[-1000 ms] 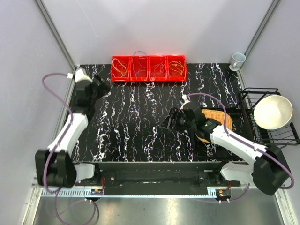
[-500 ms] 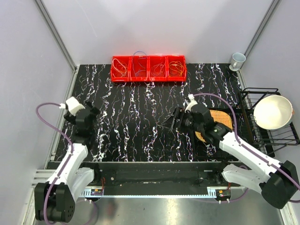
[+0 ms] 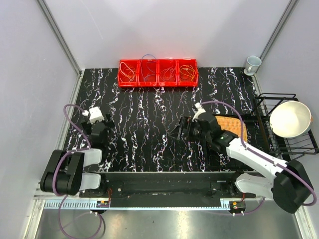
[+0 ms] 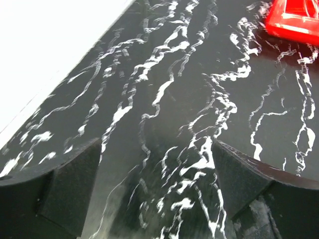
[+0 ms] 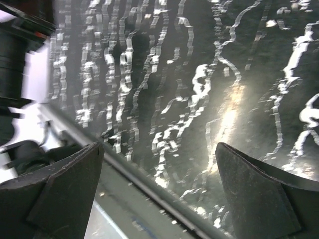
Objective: Untangle the cables
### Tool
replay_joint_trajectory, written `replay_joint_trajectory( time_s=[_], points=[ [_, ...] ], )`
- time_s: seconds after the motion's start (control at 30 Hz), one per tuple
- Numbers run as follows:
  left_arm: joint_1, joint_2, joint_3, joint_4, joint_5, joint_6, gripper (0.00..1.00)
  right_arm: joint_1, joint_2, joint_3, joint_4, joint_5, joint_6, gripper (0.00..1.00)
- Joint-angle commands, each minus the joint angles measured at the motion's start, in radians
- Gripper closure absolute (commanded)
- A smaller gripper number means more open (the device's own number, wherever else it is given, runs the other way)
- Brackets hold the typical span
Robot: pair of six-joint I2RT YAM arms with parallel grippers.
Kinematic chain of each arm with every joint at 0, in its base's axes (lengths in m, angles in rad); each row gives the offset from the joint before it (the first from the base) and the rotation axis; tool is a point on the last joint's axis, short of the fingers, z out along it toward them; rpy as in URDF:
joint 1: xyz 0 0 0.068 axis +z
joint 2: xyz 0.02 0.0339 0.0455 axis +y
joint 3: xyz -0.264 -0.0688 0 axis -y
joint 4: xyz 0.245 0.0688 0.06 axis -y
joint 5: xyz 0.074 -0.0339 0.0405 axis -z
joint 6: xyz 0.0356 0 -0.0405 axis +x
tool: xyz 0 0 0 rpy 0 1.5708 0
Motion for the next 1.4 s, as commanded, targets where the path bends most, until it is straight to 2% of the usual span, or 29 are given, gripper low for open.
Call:
replay_joint_trajectory(
  time_s=[0.0,0.03,0.3,0.43,0.53,0.57,0.63,0.67,0.7,0.73,0.77,0.83,0.93,1.2,1.37],
  points=[
    [0.001,0.074,0.163,0.016,0.106,0.081,0.03,0.009,0.052,0.030,0.065,0.127,-0.076,0.00],
    [0.014,0.076,0.174,-0.028,0.133,0.071,0.03,0.009,0.060,0.037,0.065,0.152,-0.088,0.00],
    [0.018,0.076,0.168,-0.021,0.132,0.071,0.01,0.007,0.075,0.133,0.022,0.350,-0.203,0.00],
    [0.016,0.071,0.152,0.009,0.146,0.077,0.04,0.007,-0.041,0.121,0.019,0.448,-0.269,0.00],
    [0.019,0.064,0.130,0.042,0.181,0.083,0.01,0.009,-0.139,0.077,0.023,0.589,-0.309,0.00],
    [0.021,0.062,0.125,0.051,0.189,0.081,0.01,0.007,-0.162,0.061,0.026,0.690,-0.317,0.00],
    [0.031,0.056,0.075,0.148,0.239,0.083,0.02,0.006,-0.213,0.020,0.045,0.805,-0.340,0.00],
    [0.030,0.102,0.034,0.260,0.268,0.122,0.01,0.006,-0.224,0.009,0.051,0.930,-0.345,0.00],
    [-0.002,0.117,-0.049,0.413,0.262,0.158,0.01,0.007,-0.230,0.000,0.058,0.992,-0.329,0.00],
    [-0.021,0.098,-0.062,0.415,0.200,0.154,0.01,0.006,-0.241,-0.008,0.061,1.034,-0.325,0.00],
    [-0.022,0.088,-0.069,0.419,0.197,0.141,0.01,0.006,-0.242,-0.009,0.068,1.058,-0.329,0.00],
    [-0.022,0.113,-0.065,0.447,0.178,0.156,0.01,0.006,-0.247,-0.009,0.074,1.043,-0.342,0.00],
    [-0.018,0.097,-0.014,0.344,0.132,0.117,0.01,0.006,-0.238,-0.009,0.083,1.014,-0.329,0.00],
    [-0.005,0.102,0.001,0.312,0.149,0.107,0.01,0.007,-0.215,-0.026,0.113,0.911,-0.320,0.00],
    [-0.004,0.101,0.003,0.309,0.149,0.106,0.01,0.007,-0.190,-0.025,0.117,0.965,-0.312,0.00]
  ],
)
